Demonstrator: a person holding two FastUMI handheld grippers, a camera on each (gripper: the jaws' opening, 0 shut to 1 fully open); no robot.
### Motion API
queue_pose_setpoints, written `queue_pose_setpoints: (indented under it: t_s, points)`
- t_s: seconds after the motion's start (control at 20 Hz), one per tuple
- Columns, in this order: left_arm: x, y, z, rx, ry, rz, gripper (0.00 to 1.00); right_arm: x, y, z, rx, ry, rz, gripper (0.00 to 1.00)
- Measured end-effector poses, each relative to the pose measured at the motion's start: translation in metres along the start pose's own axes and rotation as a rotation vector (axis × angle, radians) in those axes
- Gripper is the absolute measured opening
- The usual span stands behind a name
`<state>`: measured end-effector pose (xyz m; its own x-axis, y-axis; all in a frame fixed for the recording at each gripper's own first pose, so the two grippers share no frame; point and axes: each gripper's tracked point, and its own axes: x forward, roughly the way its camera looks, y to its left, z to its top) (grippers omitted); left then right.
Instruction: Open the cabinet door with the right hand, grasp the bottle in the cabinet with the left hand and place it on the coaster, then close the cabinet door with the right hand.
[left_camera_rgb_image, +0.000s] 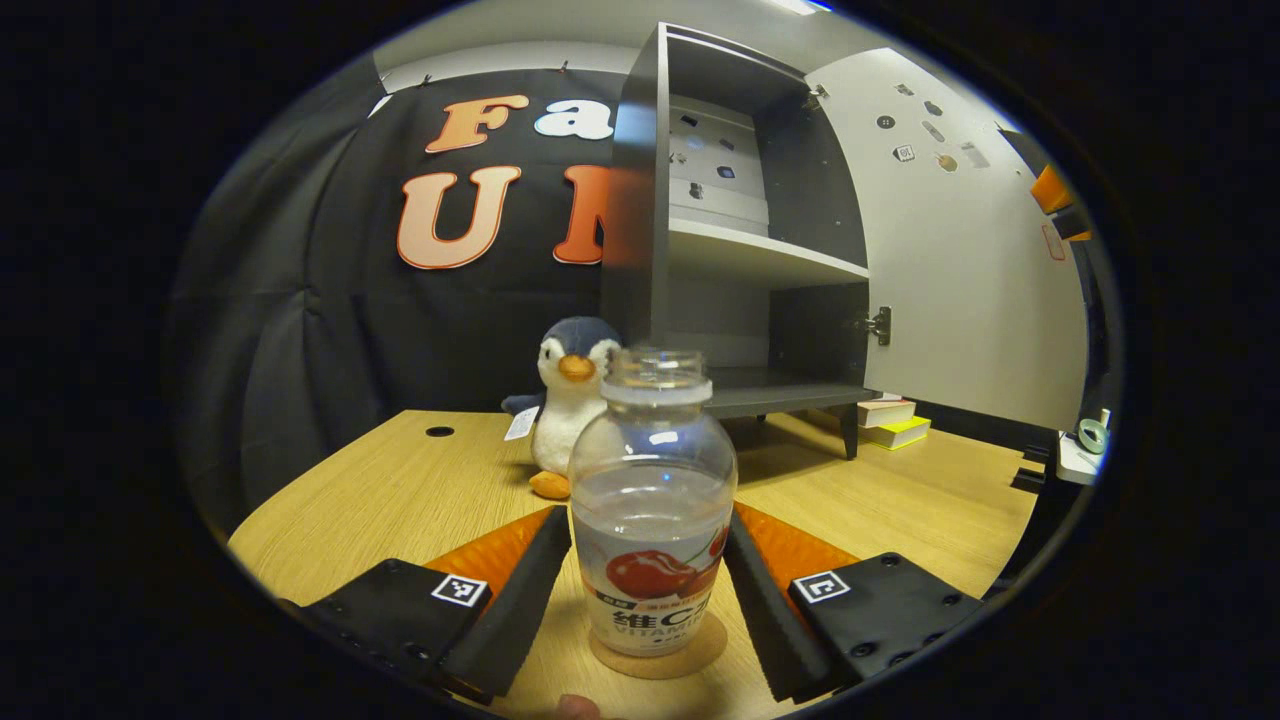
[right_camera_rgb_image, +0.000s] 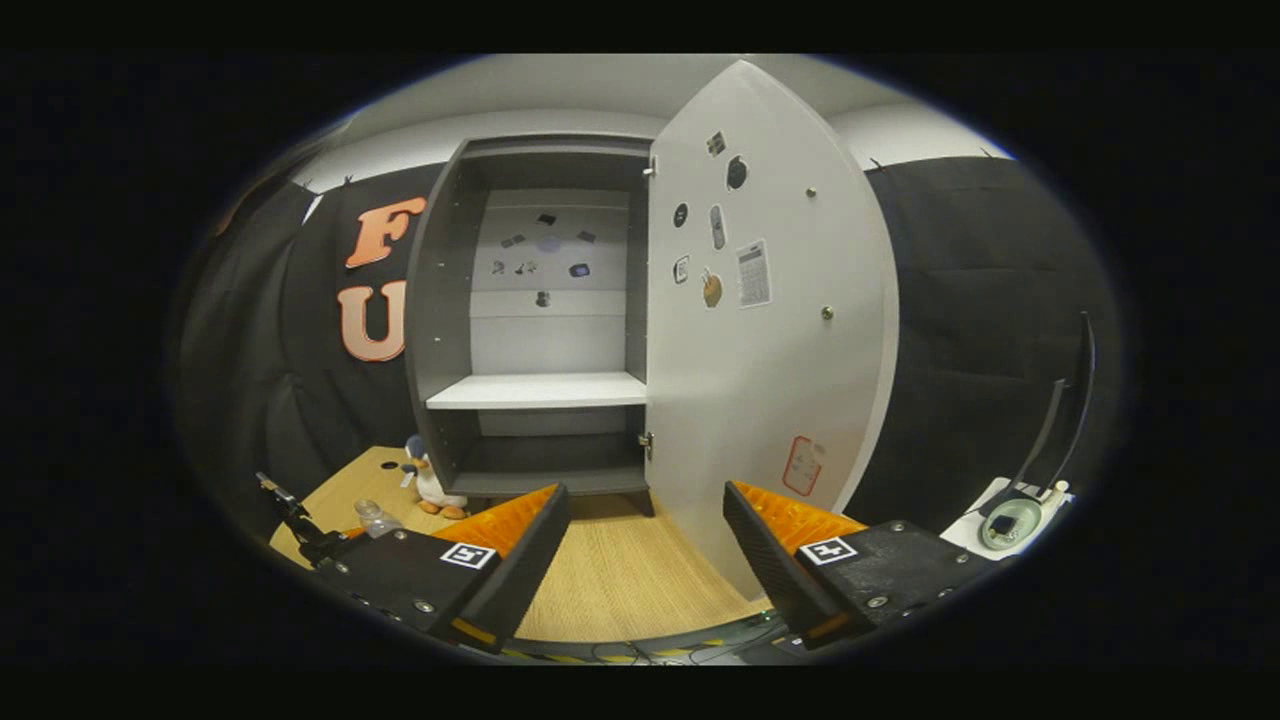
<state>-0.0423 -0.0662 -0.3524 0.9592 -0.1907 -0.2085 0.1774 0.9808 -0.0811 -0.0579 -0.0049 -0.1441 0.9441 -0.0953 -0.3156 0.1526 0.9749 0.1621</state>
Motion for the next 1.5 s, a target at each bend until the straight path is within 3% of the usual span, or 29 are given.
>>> queue_pose_setpoints:
  t_s: [0.25,0.55,0.8,1.15,1.5]
  points:
    - [-0.002,-0.002,0.028,0.016,-0.022,0.006,0.95,-0.007,-0.007,0.018,0.006,-0.025,0.002,0.95]
    - [-0.008,-0.006,0.093,0.024,-0.088,0.005,0.95,-0.019,-0.013,0.038,0.036,-0.044,0.022,0.94]
    - [-0.018,-0.004,0.138,0.011,-0.078,0.032,0.95,-0.03,-0.036,0.052,0.04,-0.05,-0.008,0.94]
    - [-0.04,-0.017,0.225,0.027,-0.098,0.066,0.96,-0.056,-0.084,0.077,0.04,-0.058,-0.07,0.94]
    - [-0.05,-0.033,0.278,-0.003,-0.088,0.075,0.95,-0.038,-0.178,0.098,0.043,-0.025,-0.194,0.94]
